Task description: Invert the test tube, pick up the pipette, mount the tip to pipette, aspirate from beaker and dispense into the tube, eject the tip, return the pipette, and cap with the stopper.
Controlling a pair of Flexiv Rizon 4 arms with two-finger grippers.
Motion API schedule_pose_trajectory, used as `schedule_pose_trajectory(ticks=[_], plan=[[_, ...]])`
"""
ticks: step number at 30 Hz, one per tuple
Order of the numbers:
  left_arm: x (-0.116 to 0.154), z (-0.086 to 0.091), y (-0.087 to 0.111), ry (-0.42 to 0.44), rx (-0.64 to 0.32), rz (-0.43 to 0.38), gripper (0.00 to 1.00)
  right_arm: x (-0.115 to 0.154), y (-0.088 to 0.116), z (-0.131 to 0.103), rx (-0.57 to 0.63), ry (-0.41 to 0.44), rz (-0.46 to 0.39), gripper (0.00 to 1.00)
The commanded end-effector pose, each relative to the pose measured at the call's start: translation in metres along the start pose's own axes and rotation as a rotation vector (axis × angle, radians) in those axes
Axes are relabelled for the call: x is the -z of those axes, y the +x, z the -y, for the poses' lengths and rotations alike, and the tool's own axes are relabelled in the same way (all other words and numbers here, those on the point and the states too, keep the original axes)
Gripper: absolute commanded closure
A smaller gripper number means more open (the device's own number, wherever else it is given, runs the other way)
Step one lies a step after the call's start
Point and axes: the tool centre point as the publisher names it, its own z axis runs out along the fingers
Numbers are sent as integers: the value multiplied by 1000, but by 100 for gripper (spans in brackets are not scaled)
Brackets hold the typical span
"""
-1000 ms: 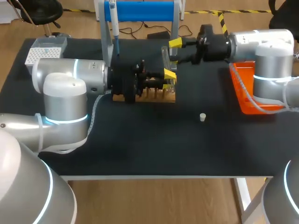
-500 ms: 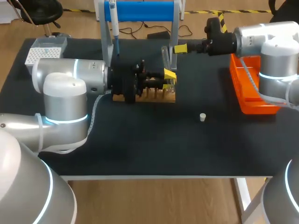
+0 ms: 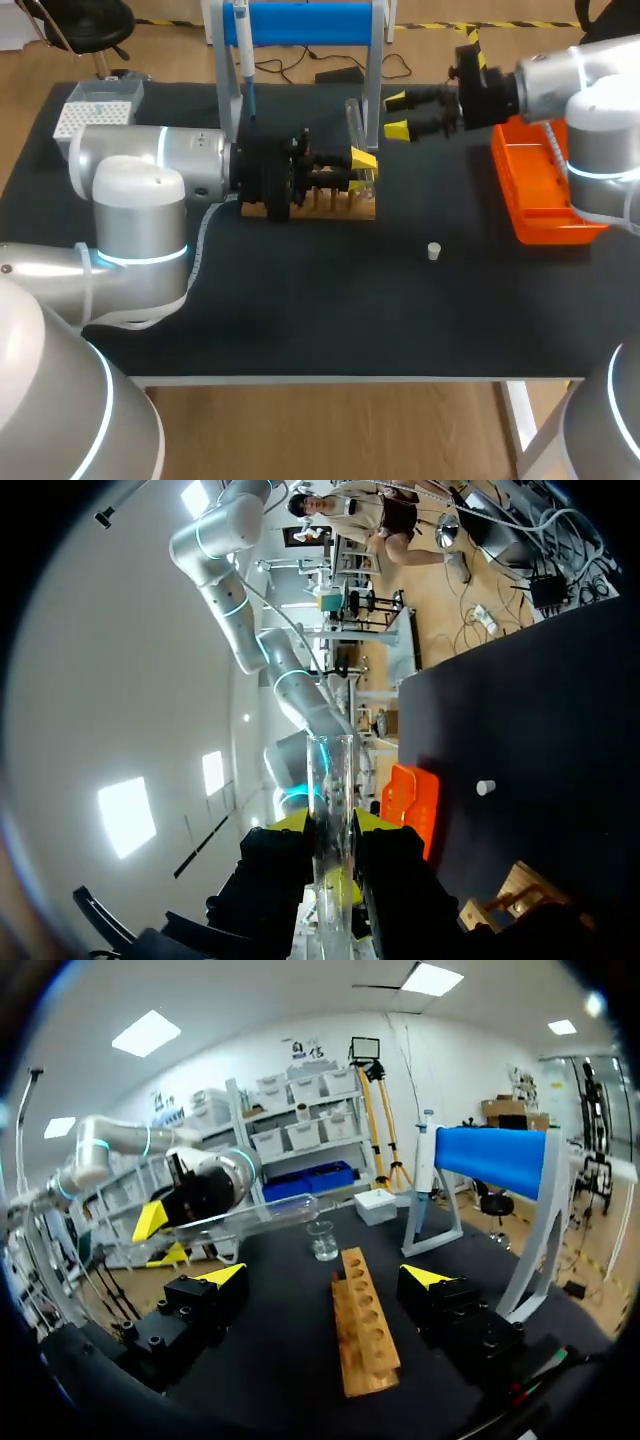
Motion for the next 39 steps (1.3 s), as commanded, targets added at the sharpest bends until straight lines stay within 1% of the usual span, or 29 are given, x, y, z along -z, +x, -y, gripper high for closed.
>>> schedule_pose_trajectory(ticks=[1,6,7,11,13,17,22,25,32,33,39], plan=[[-1,1,0,-4,-2,1,100,4,23,3,270,115,278,0],[-1,1,0,-4,-2,1,100,-3,35,19,281,135,353,0],[-1,1,0,-4,-2,1,100,-4,35,22,290,141,366,0],[-1,1,0,-4,-2,1,100,-9,35,33,247,136,395,0],[-1,1,0,-4,-2,1,100,-11,35,38,245,143,415,0],[-1,1,0,-4,-2,1,100,-16,33,47,193,154,416,0],[-1,1,0,-4,-2,1,100,-20,29,53,161,157,418,0],[-1,1,0,-4,-2,1,100,-23,27,59,132,159,404,0],[-1,1,0,-4,-2,1,100,-32,25,68,135,164,354,0],[-1,1,0,-4,-2,1,100,-32,25,68,142,175,361,0],[-1,1,0,-4,-2,1,100,-37,19,73,128,168,356,0]])
